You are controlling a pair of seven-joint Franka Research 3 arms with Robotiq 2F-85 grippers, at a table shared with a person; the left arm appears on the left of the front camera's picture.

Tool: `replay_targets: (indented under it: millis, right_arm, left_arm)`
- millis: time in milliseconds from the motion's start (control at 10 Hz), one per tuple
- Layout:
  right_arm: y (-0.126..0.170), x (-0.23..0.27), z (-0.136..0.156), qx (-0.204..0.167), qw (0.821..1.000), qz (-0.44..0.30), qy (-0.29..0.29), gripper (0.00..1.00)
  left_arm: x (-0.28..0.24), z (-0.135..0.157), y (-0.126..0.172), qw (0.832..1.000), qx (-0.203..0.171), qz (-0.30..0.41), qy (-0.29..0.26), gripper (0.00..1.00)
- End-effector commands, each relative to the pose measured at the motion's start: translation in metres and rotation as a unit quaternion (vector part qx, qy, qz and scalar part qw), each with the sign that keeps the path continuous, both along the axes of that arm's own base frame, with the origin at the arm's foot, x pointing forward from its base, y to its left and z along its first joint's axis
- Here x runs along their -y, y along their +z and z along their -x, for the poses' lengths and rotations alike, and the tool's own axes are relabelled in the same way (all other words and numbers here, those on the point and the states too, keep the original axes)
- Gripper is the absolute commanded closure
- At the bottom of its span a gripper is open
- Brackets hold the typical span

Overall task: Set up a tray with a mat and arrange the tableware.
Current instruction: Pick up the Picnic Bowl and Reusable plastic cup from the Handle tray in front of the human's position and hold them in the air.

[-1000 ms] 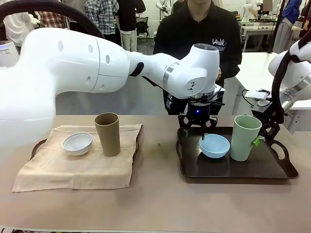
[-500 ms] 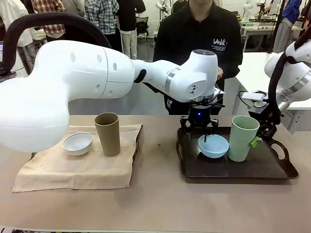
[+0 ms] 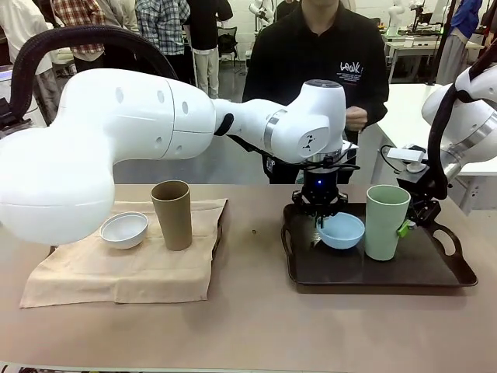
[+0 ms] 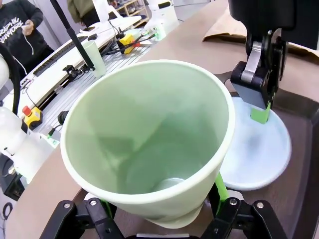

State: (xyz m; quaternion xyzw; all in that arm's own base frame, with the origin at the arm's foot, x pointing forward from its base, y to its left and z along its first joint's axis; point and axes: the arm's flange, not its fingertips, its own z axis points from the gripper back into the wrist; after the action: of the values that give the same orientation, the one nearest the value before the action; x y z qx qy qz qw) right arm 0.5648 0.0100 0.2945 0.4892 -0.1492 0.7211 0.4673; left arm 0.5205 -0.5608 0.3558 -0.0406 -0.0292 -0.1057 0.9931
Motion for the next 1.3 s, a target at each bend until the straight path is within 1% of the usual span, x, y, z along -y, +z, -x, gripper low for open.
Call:
replay_targets:
  millis: [0, 100, 200, 300, 400, 500, 700, 800, 900, 1000, 1200]
  right_arm:
    - [-0.007, 0.002, 0.001, 0.008, 1.0, -0.002, 0.006, 0.72]
    - [-0.008, 0.003, 0.001, 0.009, 1.0, -0.003, 0.007, 0.73]
    - [-0.007, 0.003, 0.0, 0.012, 1.0, -0.003, 0.007, 1.0]
    - [-0.006, 0.003, 0.001, 0.018, 1.0, -0.003, 0.008, 0.73]
    - [-0.001, 0.007, 0.006, 0.03, 1.0, -0.003, 0.007, 1.0]
    - [0.012, 0.017, 0.015, 0.043, 0.999, -0.01, 0.0, 1.0]
    - [0.052, 0.044, 0.046, 0.099, 0.994, -0.031, -0.021, 1.0]
    - [0.069, 0.054, 0.061, 0.12, 0.992, -0.037, -0.027, 1.0]
    - [0.088, 0.066, 0.08, 0.139, 0.989, -0.044, -0.037, 1.0]
    - [0.113, 0.077, 0.103, 0.162, 0.985, -0.044, -0.046, 1.0]
    - [0.164, 0.092, 0.139, 0.209, 0.974, -0.041, -0.071, 1.0]
  left_arm:
    - [0.005, -0.009, 0.004, 1.0, -0.012, 0.005, 0.003, 1.0]
    - [0.005, -0.009, 0.005, 1.0, -0.013, 0.006, 0.004, 1.0]
    - [0.005, -0.008, 0.006, 1.0, -0.012, 0.006, 0.005, 1.0]
    - [0.004, -0.007, 0.008, 1.0, -0.007, 0.004, 0.005, 1.0]
    - [0.001, -0.005, 0.014, 1.0, -0.003, -0.007, 0.007, 1.0]
    - [-0.003, -0.004, 0.021, 1.0, -0.001, -0.014, 0.01, 1.0]
    - [-0.021, 0.0, 0.045, 1.0, 0.01, -0.018, 0.023, 1.0]
    - [-0.028, 0.004, 0.061, 0.999, 0.02, -0.014, 0.028, 1.0]
    - [-0.033, 0.012, 0.084, 0.999, 0.037, -0.014, 0.031, 1.0]
    - [-0.036, 0.024, 0.112, 0.998, 0.059, -0.016, 0.034, 1.0]
    - [-0.031, 0.05, 0.159, 0.995, 0.093, -0.02, 0.034, 1.0]
